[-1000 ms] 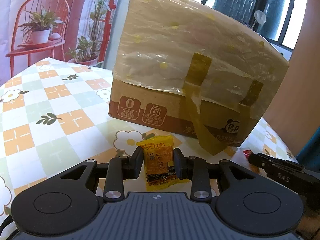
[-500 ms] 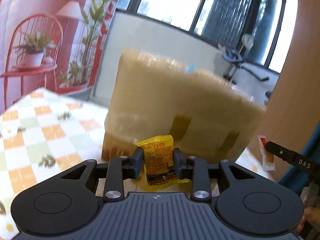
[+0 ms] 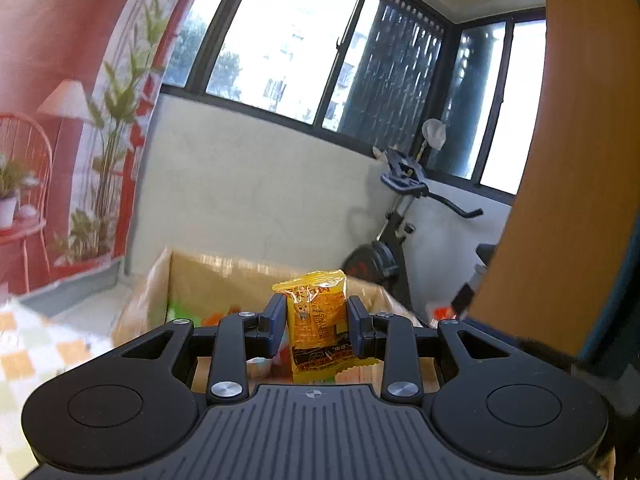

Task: Organize snacks
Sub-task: 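Open both tools over the box to drop the yellow packet and sausage snack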

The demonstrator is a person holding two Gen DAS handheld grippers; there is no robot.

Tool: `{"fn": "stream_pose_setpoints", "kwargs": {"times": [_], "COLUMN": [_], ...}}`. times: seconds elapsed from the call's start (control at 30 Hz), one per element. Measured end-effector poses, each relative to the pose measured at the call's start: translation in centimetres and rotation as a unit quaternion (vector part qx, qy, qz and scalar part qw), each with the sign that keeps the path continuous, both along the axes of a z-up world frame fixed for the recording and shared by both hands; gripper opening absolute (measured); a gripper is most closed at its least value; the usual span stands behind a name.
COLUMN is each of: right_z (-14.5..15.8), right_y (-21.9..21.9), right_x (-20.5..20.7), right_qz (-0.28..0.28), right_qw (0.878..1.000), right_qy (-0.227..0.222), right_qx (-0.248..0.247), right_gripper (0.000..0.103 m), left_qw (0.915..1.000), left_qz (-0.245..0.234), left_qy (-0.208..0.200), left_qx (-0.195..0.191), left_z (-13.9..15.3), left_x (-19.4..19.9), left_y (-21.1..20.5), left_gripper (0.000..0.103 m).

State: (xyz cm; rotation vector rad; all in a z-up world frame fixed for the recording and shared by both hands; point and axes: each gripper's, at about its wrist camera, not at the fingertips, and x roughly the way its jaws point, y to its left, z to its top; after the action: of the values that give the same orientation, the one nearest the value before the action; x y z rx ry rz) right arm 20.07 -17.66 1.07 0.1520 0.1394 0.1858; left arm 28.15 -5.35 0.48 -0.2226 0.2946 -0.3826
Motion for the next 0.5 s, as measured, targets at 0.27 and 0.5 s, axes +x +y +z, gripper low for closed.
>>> {"fn": "stream_pose_setpoints", "kwargs": {"times": [0.27, 0.5], "right_z": [-0.8, -1.5], "right_y": [-0.4, -0.8], "right_x": [6.1, 7.7], "right_qz": [0.013, 0.006], "right_qw": [0.998, 0.995], "right_qy": [0.034, 0.072], "right_qx": [0.055, 0.063], "right_gripper": [0.021, 0.042], "left_qw": [0.9984, 0.9926], "left_qz": [-0.018, -0.002], "left_qy": [0.041, 0.035], "left_qx": [0.034, 0.116], "left_z": [-0.9, -1.3], "left_x": [5.9, 5.4], "left_y": [-3.0, -2.4], "left_gripper": [0.035, 0.072]}}
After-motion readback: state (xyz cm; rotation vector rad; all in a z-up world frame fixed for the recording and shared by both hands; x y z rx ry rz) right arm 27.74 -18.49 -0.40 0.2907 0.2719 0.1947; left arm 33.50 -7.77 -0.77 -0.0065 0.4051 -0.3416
